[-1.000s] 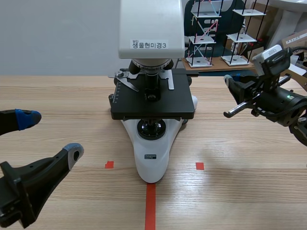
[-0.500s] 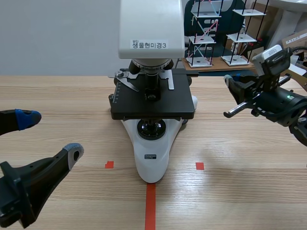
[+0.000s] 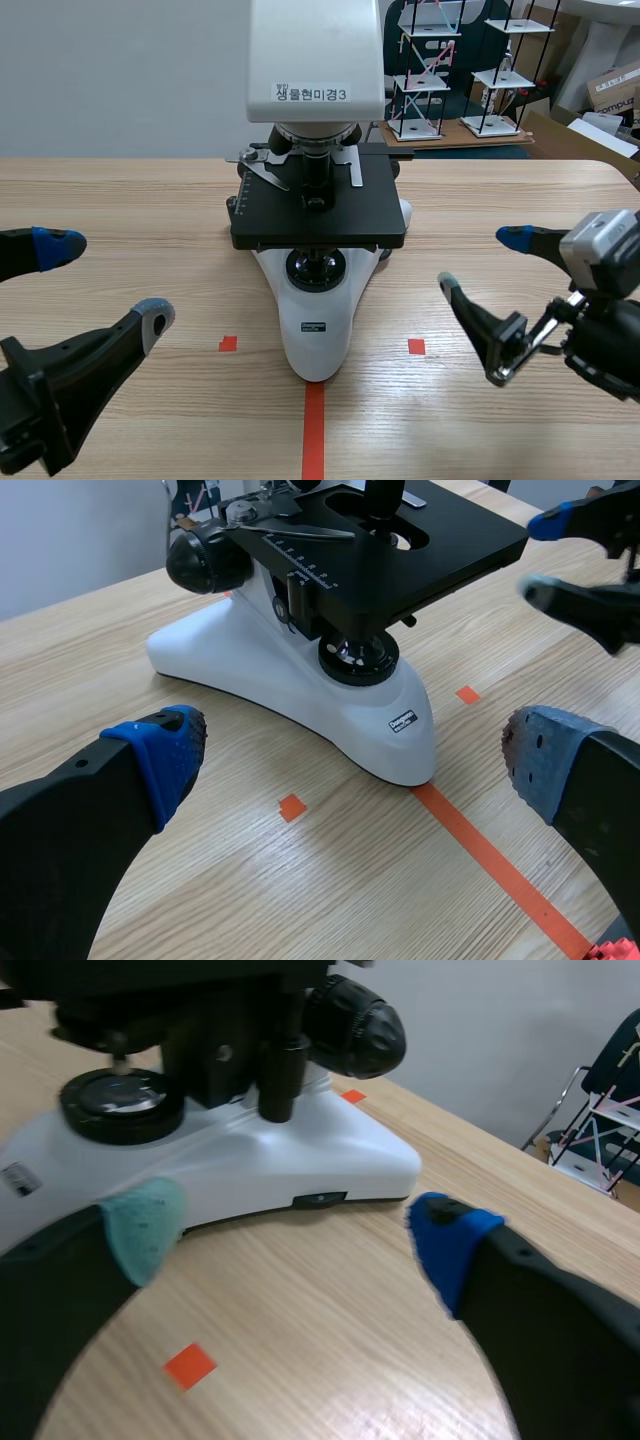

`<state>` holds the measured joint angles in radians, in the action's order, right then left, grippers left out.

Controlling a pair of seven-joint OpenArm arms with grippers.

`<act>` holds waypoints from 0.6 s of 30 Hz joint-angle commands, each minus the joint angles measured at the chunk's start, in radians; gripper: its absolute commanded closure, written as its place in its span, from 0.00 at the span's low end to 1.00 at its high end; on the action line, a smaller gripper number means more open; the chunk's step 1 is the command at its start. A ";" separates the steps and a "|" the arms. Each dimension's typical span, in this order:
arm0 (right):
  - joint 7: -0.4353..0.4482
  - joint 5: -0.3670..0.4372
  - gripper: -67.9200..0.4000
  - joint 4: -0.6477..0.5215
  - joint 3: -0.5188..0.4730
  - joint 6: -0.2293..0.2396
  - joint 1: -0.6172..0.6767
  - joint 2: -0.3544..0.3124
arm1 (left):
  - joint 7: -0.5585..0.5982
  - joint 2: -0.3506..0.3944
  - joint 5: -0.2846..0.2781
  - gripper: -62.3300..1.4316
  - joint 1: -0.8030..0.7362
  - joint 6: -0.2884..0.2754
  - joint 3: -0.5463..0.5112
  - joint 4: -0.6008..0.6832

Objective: Return to the home posture

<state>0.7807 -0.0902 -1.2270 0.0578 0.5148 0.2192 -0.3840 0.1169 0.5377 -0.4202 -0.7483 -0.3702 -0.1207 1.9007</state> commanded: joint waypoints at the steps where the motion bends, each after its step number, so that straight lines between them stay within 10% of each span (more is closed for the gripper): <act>1: -0.019 0.018 0.12 -0.070 -0.042 0.009 0.034 -0.019 | 0.014 -0.003 -0.006 0.00 -0.002 -0.002 -0.001 0.017; 10: -0.235 0.215 0.09 -0.450 -0.249 0.222 0.354 -0.024 | 0.014 -0.003 -0.006 0.00 -0.002 -0.002 -0.001 0.017; 18: -0.236 0.301 0.07 -0.608 -0.393 0.231 0.521 -0.023 | 0.014 -0.003 -0.006 0.00 -0.002 -0.002 -0.001 0.017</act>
<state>0.5190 0.1932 -1.8526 -0.3336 0.7403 0.7609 -0.3939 0.1165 0.5377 -0.4198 -0.7483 -0.3702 -0.1207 1.9007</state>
